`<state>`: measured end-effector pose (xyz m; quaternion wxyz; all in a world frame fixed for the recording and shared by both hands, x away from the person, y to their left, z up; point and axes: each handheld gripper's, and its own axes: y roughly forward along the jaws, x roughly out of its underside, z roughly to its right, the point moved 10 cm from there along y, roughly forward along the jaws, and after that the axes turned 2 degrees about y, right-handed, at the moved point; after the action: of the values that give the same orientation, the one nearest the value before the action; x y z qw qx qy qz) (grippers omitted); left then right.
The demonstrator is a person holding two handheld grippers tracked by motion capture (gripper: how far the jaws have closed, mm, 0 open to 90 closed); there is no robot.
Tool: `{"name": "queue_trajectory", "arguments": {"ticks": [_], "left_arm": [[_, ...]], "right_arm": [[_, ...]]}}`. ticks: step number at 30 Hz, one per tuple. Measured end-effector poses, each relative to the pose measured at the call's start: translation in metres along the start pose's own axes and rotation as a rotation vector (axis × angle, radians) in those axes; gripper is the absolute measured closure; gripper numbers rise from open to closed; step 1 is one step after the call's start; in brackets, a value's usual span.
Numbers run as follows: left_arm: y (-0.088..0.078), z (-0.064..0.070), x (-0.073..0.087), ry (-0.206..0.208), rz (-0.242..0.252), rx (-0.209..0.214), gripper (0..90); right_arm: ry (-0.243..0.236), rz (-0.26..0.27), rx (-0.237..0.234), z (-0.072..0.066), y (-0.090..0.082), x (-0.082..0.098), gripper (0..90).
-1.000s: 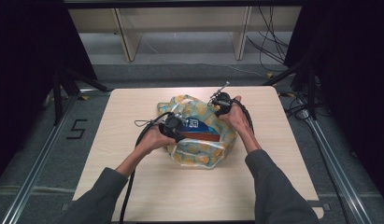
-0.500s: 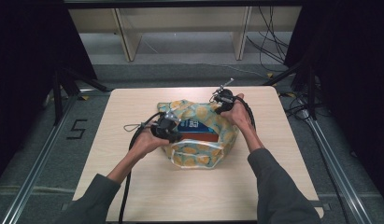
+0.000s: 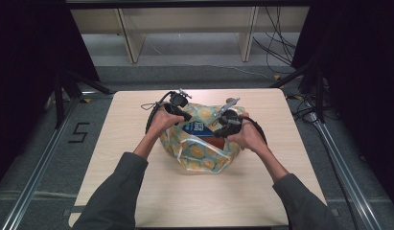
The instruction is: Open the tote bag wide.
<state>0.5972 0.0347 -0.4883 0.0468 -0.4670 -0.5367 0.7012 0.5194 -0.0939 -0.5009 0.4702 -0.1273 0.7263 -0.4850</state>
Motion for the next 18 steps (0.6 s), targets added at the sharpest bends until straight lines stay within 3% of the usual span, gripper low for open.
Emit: {"name": "queue_trajectory", "arguments": {"ticks": [8, 9, 10, 11, 13, 14, 16, 17, 18], "left_arm": [[0.013, -0.012, 0.007, -0.054, -0.037, -0.012, 83.6], [0.014, -0.012, 0.008, -0.052, -0.04, -0.012, 84.3], [0.014, -0.012, 0.008, -0.052, -0.04, -0.012, 84.5], [0.015, -0.013, 0.009, -0.044, -0.05, -0.015, 84.6], [0.016, -0.015, 0.01, -0.04, -0.058, -0.027, 84.7], [0.016, -0.017, 0.012, -0.048, -0.061, -0.033, 84.7], [0.015, -0.017, 0.012, -0.058, -0.049, -0.025, 84.3], [0.012, -0.016, 0.011, -0.061, -0.035, -0.016, 83.7], [0.012, -0.016, 0.011, -0.061, -0.035, -0.016, 82.7]], "right_arm": [[-0.107, -0.054, -0.184, -0.076, 0.018, 0.041, 90.0], [-0.108, -0.079, -0.217, -0.087, 0.02, 0.047, 90.0], [-0.108, -0.079, -0.217, -0.087, 0.02, 0.047, 90.0], [-0.155, -0.079, -0.244, -0.099, 0.025, 0.05, 90.0], [-0.18, -0.077, -0.271, -0.108, 0.026, 0.051, 90.0], [-0.143, -0.094, -0.27, -0.113, 0.024, 0.053, 90.0], [-0.192, -0.077, -0.268, -0.113, 0.024, 0.05, 90.0], [-0.152, -0.087, -0.245, -0.11, 0.02, 0.05, 90.0], [-0.152, -0.087, -0.245, -0.11, 0.02, 0.05, 90.0]]}}
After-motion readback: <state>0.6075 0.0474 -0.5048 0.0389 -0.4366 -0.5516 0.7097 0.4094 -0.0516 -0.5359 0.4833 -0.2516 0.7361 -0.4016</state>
